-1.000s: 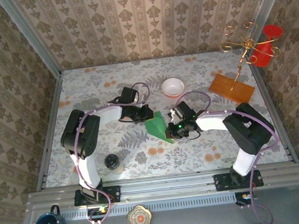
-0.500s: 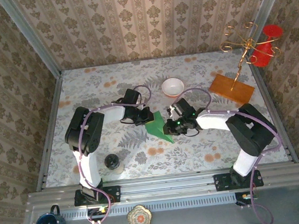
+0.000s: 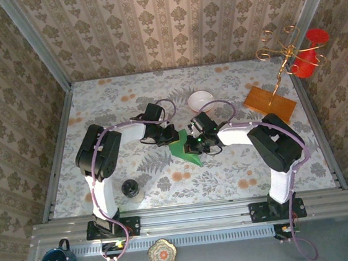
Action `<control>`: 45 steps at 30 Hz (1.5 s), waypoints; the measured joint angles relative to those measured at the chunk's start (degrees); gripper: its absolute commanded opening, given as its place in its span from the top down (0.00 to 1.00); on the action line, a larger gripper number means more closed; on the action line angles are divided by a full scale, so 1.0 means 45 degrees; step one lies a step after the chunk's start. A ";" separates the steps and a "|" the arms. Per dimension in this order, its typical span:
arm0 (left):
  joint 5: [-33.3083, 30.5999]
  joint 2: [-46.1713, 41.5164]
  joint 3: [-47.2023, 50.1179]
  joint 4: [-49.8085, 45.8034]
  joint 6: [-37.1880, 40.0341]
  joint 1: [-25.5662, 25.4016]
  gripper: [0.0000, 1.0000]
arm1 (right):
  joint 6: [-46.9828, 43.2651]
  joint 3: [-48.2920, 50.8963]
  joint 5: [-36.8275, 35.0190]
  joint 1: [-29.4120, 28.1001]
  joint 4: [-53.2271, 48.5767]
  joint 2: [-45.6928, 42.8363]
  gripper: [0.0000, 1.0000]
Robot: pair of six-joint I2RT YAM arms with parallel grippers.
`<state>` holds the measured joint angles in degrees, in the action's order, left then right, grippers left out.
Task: Fold a paper plane with a square sheet of paper (pick it up from the middle)
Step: Fourth fold the wing at the center of the table.
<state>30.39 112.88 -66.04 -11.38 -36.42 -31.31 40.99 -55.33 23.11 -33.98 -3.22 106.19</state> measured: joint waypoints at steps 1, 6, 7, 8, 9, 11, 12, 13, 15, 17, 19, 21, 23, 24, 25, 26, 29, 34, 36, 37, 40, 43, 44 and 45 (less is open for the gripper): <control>-0.0005 0.0000 -0.0010 -0.0010 0.0000 -0.0015 0.89 | 0.0015 0.0000 0.0000 0.0019 0.0010 0.0015 0.91; -0.0039 -0.0136 -0.0102 -0.0316 0.0005 -0.0058 0.88 | 0.0141 0.0078 0.0199 0.0083 0.0194 0.0068 0.91; -0.0034 -0.0219 -0.0102 -0.0384 0.0005 -0.0087 0.88 | 0.0180 0.0092 0.0257 0.0092 0.0243 0.0073 0.91; -0.0029 -0.0359 -0.0102 -0.0432 0.0005 -0.0112 0.88 | 0.0189 0.0117 0.0306 0.0102 0.0316 0.0087 0.91; 0.0000 -0.0510 -0.0102 -0.0437 0.0005 -0.0151 0.88 | 0.0199 0.0141 0.0350 0.0107 0.0384 0.0097 0.91; 0.0053 -0.0772 -0.0092 -0.0384 0.0005 -0.0277 0.88 | 0.0228 0.0155 0.0398 0.0131 0.0432 0.0097 0.91; 0.0083 -0.0869 -0.0083 -0.0325 0.0005 -0.0359 0.88 | 0.0228 0.0160 0.0437 0.0136 0.0447 0.0112 0.91; 0.0102 -0.0894 -0.0078 -0.0282 0.0005 -0.0418 0.88 | 0.0228 0.0165 0.0486 0.0141 0.0495 0.0126 0.91; 0.0141 -0.0865 -0.0049 -0.0209 0.0000 -0.0573 0.89 | 0.0228 0.0175 0.0588 0.0165 0.0607 0.0160 0.91; 0.0146 -0.0826 0.0000 -0.0228 -0.0010 -0.0704 0.89 | 0.0228 0.0180 0.0656 0.0189 0.0670 0.0180 0.91; 0.0131 -0.0685 0.0010 -0.0233 -0.0049 -0.0772 0.89 | 0.0223 0.0228 0.0690 0.0214 0.0733 0.0185 0.91; 0.0063 -0.0447 0.0010 -0.0282 -0.0136 -0.0787 0.90 | 0.0223 0.0296 0.0782 0.0253 0.0879 0.0185 0.91; -0.0087 -0.0219 0.0010 -0.0427 -0.0209 -0.0787 0.90 | 0.0223 0.0413 0.0928 0.0291 0.1083 0.0180 0.90; -0.0092 -0.0126 0.0005 -0.0476 -0.0248 -0.0782 0.91 | 0.0223 0.0491 0.1001 0.0325 0.1229 0.0180 0.89; -0.0112 -0.0117 -0.0039 -0.0515 -0.0257 -0.0763 0.91 | 0.0223 0.0568 0.1064 0.0345 0.1370 0.0180 0.89; -0.0160 -0.0112 -0.0068 -0.0573 -0.0291 -0.0777 0.91 | 0.0219 0.0670 0.1137 0.0359 0.1554 0.0175 0.88; -0.0355 -0.0083 -0.0209 -0.0797 -0.0301 -0.0792 0.92 | 0.0223 0.0962 0.1292 0.0423 0.2011 0.0063 0.87; -0.0476 -0.0010 -0.0413 -0.1107 -0.0306 -0.0821 0.92 | 0.0214 0.1598 0.1311 0.0534 0.2356 -0.0379 0.86; -0.0525 0.0000 -0.0452 -0.1156 -0.0311 -0.0850 0.92 | 0.0219 0.1841 0.1316 0.0578 0.2395 -0.0549 0.87; -0.0554 0.0005 -0.0481 -0.1205 -0.0316 -0.0855 0.92 | 0.0219 0.1953 0.1321 0.0602 0.2414 -0.0631 0.87; -0.0617 0.0049 -0.0583 -0.1341 -0.0340 -0.0869 0.92 | 0.0209 0.2244 0.1350 0.0636 0.2448 -0.0831 0.89; -0.0627 0.0078 -0.0656 -0.1447 -0.0345 -0.0869 0.92 | 0.0160 0.2579 0.1360 0.0636 0.2521 -0.1064 0.91; -0.0627 0.0097 -0.0680 -0.1477 -0.0350 -0.0869 0.92 | 0.0107 0.2725 0.1365 0.0636 0.2506 -0.1200 0.92; -0.0627 0.0097 -0.0685 -0.1486 -0.0350 -0.0869 0.92 | 0.0034 0.2846 0.1379 0.0641 0.2487 -0.1307 0.92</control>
<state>27.57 113.32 -69.12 -18.06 -38.00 -35.22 41.15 -42.52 29.32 -31.09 7.97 100.31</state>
